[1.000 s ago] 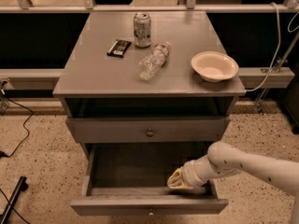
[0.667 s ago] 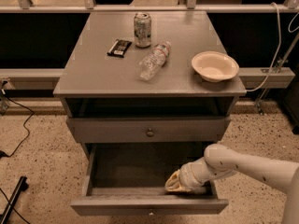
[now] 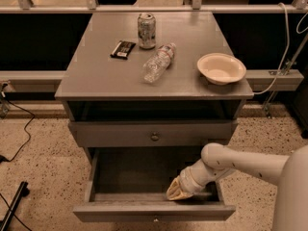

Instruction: Open middle drawer

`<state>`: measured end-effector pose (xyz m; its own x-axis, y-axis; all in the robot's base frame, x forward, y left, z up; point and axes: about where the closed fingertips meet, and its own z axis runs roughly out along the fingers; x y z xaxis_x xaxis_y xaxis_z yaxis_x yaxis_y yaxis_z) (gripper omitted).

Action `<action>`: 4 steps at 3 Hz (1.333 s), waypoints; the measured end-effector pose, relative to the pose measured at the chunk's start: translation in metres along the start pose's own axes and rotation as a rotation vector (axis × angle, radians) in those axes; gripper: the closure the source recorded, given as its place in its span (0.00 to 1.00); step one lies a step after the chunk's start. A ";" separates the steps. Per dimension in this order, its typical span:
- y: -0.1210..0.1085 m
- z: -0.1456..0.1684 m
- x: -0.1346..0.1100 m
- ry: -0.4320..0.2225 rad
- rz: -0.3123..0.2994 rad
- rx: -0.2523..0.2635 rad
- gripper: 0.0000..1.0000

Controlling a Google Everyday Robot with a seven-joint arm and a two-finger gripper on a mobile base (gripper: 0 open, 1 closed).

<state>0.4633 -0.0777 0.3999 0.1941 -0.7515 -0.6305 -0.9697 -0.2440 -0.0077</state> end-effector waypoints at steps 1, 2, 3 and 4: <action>0.026 -0.005 -0.021 -0.048 0.008 -0.163 1.00; 0.029 -0.007 -0.025 -0.058 0.012 -0.181 1.00; 0.029 -0.007 -0.025 -0.058 0.012 -0.181 1.00; 0.028 -0.007 -0.025 -0.058 0.012 -0.181 1.00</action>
Offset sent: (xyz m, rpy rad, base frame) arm -0.0543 0.0121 0.0554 0.0604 0.2817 0.1600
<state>0.4321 -0.0705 0.4211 0.1685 -0.7197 -0.6736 -0.9285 -0.3453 0.1366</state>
